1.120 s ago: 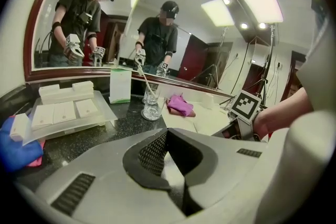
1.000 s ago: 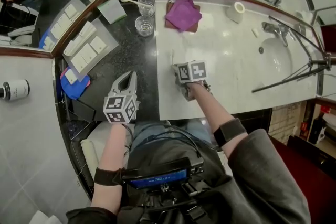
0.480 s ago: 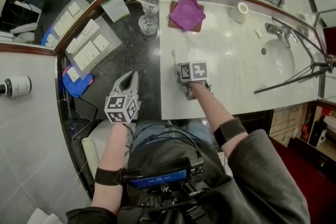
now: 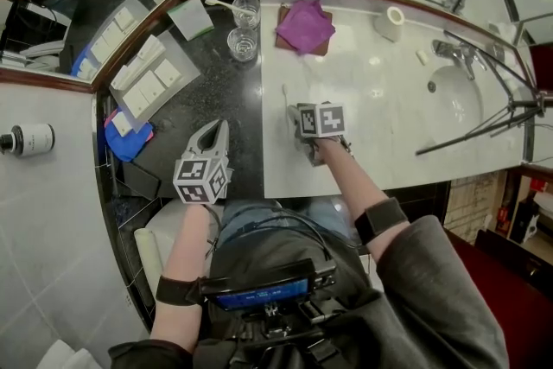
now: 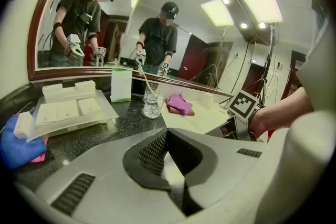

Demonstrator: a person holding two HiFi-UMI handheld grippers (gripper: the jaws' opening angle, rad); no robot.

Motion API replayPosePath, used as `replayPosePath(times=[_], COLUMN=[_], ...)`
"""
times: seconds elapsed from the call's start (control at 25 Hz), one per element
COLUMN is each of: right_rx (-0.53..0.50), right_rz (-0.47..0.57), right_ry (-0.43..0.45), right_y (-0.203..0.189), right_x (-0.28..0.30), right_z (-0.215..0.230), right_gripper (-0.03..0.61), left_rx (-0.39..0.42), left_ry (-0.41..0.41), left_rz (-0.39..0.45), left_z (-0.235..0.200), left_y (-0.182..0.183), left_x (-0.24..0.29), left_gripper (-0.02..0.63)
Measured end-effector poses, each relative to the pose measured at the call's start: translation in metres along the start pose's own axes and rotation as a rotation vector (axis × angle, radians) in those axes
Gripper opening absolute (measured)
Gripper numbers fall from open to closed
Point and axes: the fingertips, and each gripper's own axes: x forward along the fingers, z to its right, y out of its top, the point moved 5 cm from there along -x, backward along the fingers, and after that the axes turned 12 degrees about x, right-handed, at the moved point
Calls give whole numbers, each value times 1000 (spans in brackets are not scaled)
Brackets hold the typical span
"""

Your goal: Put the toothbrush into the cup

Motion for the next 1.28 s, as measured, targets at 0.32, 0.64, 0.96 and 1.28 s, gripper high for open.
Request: replayPosePath(times=[0.32, 0.64, 0.96, 1.28], right_rx=[-135, -359, -431, -446], right_rz=[143, 338, 456, 513], right_ry=[90, 147, 146, 162], right_y=[27, 43, 40, 33], right_x=[-55, -123, -170, -201], right_z=[-7, -14, 9, 42], right_gripper=[70, 18, 20, 20], left_rx=[29, 46, 69, 71], left_ry=[6, 41, 72, 102], left_rz=[26, 49, 52, 89], left_z=[17, 33, 52, 75], left_y=[18, 33, 35, 43], left_x=[-5, -19, -34, -38], left_gripper=[3, 3, 3, 3])
